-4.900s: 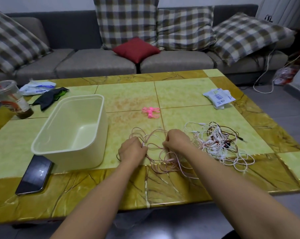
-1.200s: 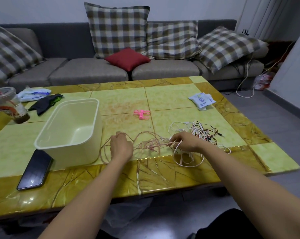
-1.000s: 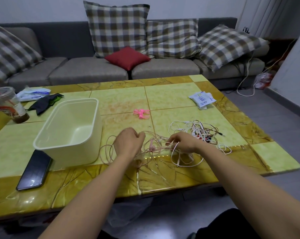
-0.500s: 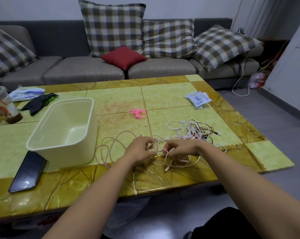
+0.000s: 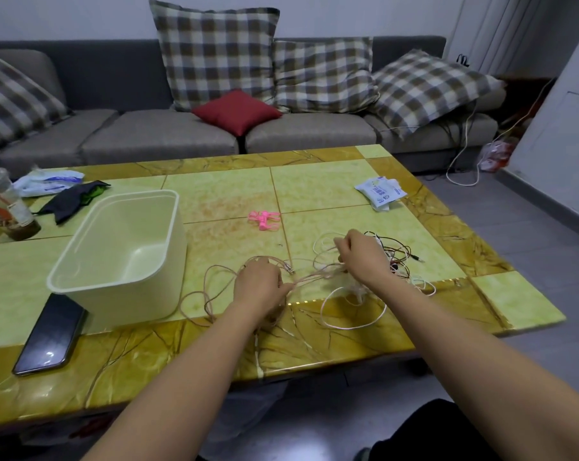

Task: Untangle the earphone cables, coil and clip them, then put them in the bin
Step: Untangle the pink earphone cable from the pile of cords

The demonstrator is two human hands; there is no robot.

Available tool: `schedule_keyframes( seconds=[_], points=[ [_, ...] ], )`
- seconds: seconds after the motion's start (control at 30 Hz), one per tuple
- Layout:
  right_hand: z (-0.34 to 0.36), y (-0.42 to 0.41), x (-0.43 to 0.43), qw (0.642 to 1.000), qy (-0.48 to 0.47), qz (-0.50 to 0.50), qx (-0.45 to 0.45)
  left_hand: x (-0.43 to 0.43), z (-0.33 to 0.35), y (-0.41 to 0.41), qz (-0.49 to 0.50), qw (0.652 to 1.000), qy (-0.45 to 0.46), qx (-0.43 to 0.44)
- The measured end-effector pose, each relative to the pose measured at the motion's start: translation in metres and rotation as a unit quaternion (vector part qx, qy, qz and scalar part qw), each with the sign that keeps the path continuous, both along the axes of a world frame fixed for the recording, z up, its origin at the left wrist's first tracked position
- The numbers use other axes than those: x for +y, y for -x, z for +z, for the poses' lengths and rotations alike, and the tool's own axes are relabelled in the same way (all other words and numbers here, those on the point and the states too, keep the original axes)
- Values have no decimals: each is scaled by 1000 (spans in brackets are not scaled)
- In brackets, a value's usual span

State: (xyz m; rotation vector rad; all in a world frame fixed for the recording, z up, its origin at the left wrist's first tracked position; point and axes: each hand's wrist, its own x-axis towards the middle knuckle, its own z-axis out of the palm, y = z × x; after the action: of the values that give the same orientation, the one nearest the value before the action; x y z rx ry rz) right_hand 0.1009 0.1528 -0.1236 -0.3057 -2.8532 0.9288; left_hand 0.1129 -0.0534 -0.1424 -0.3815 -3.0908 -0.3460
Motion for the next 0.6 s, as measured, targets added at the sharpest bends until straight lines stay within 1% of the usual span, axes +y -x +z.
schedule_keyframes(
  seconds=[0.03,0.07,0.1,0.13,0.2,0.27,0.37,0.4,0.5,0.6],
  points=[
    [-1,-1,2,996,88,-24,17,-4,-1,1,2,1000,0,1],
    [-2,-2,5,984,171,-46,29,-7,-2,2,6,1000,-4,0],
    [-2,-3,9,973,220,-64,39,-12,-3,2,13,1000,-8,0],
    [-2,-3,13,969,229,-77,49,-16,-5,3,22,1000,-9,1],
    [-2,-1,21,974,191,-102,64,-25,-9,3,40,999,-6,2],
    [-5,3,30,979,154,-122,55,-30,-11,3,54,998,10,16],
    [-10,2,37,991,93,-96,-21,-32,-11,4,74,994,72,33],
    [-12,0,38,993,66,-96,-33,-32,-11,4,85,992,91,32],
    [-15,-3,36,996,21,-88,-20,-34,-14,7,115,987,107,23],
    [-15,0,24,999,4,-33,31,-33,-11,7,123,989,83,9]
  ],
)
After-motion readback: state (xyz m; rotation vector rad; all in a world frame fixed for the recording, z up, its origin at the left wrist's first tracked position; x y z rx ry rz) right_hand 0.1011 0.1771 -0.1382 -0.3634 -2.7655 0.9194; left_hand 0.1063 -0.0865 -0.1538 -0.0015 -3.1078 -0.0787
